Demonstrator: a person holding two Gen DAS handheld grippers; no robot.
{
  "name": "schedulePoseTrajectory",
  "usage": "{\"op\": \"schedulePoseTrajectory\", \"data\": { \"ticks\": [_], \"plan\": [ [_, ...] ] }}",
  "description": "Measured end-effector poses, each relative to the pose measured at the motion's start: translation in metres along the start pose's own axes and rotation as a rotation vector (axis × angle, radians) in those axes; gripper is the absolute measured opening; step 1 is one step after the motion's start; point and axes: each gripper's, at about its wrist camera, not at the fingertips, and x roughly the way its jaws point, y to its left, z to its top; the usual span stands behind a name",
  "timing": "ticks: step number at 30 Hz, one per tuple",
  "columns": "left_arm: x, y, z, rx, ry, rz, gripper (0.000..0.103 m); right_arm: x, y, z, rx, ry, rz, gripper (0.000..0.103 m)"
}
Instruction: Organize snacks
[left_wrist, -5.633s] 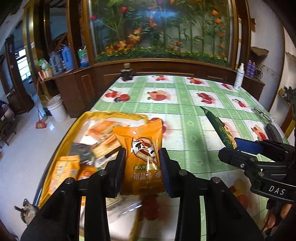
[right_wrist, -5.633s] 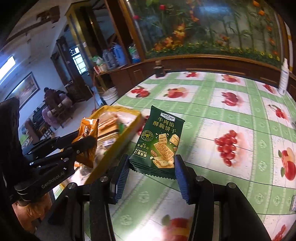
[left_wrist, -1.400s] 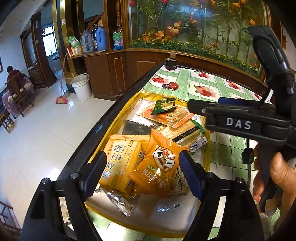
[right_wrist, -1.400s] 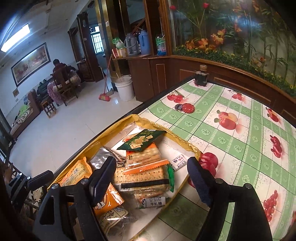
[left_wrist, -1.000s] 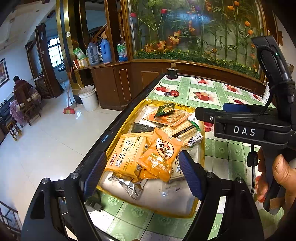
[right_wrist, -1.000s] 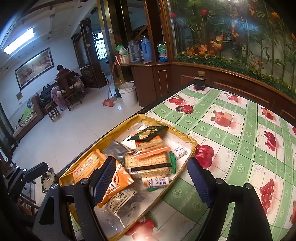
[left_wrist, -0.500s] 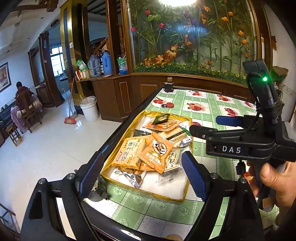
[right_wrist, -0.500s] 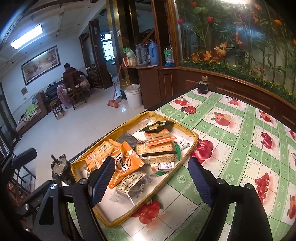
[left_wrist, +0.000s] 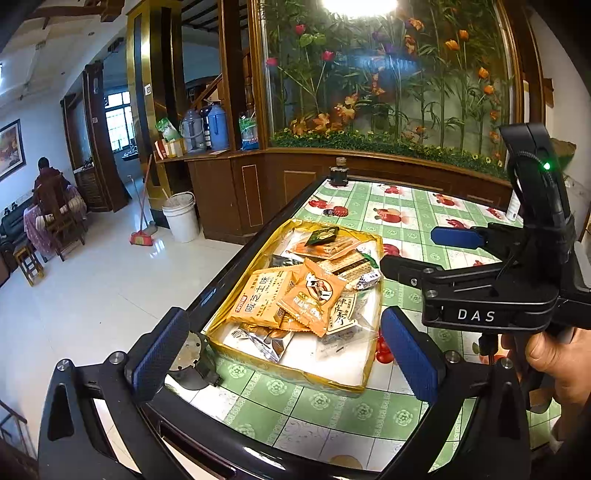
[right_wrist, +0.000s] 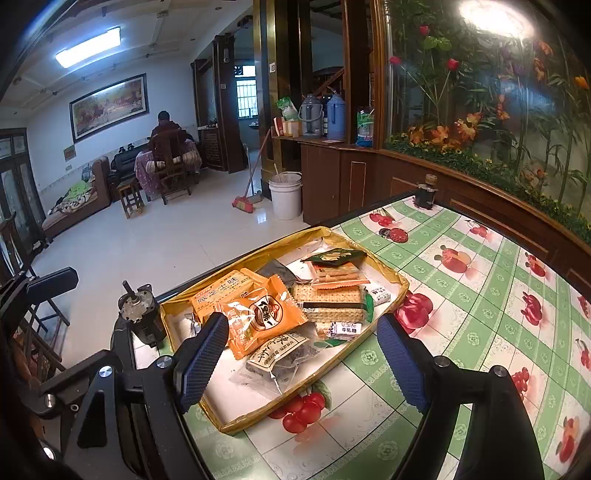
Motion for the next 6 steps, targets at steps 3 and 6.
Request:
{"op": "schedulePoseTrajectory", "data": {
  "ticks": [3, 6],
  "plan": [
    [-0.002, -0.0033, 0.0009, 0.013, -0.011, 0.009, 0.103, -0.0025, 0.0006, -0.0004, -0.003, -0.006, 0.005, 0.084],
    [-0.0044, -0.0037, 0.0024, 0.005, -0.019, 0.005, 0.103, -0.0038, 0.0009, 0.0, -0.007, -0.009, 0.008, 0.084]
  ]
}}
